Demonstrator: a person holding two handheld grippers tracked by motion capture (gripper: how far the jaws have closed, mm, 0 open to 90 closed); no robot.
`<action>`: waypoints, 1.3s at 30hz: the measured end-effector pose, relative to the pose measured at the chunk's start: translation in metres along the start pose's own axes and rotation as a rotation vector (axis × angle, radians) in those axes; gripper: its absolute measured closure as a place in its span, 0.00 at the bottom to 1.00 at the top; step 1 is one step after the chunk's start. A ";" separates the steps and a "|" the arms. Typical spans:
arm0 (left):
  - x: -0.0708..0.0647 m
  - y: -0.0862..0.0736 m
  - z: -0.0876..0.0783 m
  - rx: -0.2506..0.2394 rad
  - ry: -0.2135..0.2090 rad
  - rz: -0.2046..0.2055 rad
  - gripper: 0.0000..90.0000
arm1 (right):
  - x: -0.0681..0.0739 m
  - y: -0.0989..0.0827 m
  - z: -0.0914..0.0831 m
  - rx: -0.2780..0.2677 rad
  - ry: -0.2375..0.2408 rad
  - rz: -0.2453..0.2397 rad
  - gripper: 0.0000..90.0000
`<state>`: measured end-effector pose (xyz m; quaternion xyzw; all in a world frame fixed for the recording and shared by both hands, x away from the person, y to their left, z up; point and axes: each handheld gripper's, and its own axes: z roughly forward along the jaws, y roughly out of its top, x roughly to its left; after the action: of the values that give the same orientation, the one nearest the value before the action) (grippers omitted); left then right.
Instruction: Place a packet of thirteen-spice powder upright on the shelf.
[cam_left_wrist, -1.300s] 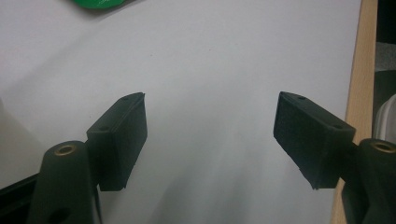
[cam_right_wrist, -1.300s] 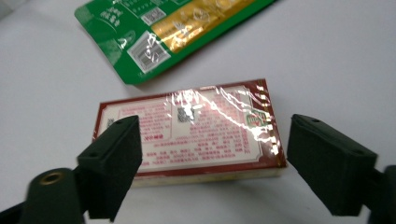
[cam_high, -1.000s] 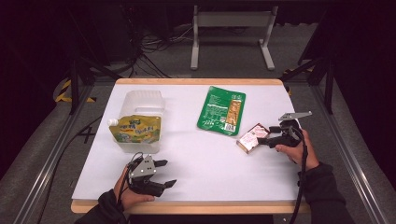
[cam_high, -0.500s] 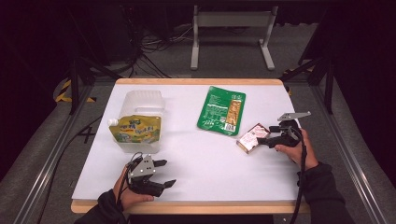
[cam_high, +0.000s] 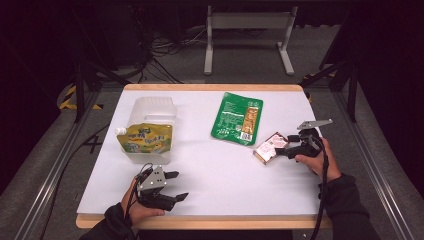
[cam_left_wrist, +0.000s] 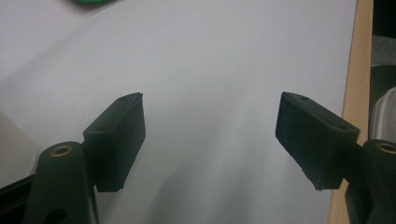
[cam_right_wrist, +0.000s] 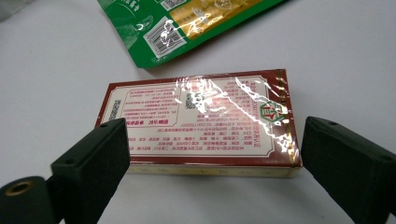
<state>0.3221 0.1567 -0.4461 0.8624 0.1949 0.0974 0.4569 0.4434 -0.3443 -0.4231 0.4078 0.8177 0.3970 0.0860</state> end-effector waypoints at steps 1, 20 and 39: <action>0.000 0.000 0.000 0.001 0.001 0.005 0.27 | 0.000 0.000 0.000 0.008 0.004 0.002 0.10; 0.000 0.000 0.001 0.008 -0.006 -0.007 0.27 | 0.014 0.003 -0.013 0.004 0.028 -0.082 0.14; 0.001 0.000 0.001 0.008 -0.006 -0.001 0.27 | 0.006 -0.003 -0.005 0.052 0.010 -0.074 0.12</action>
<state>0.3231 0.1561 -0.4468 0.8645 0.1945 0.0937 0.4539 0.4355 -0.3437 -0.4205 0.3776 0.8426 0.3743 0.0861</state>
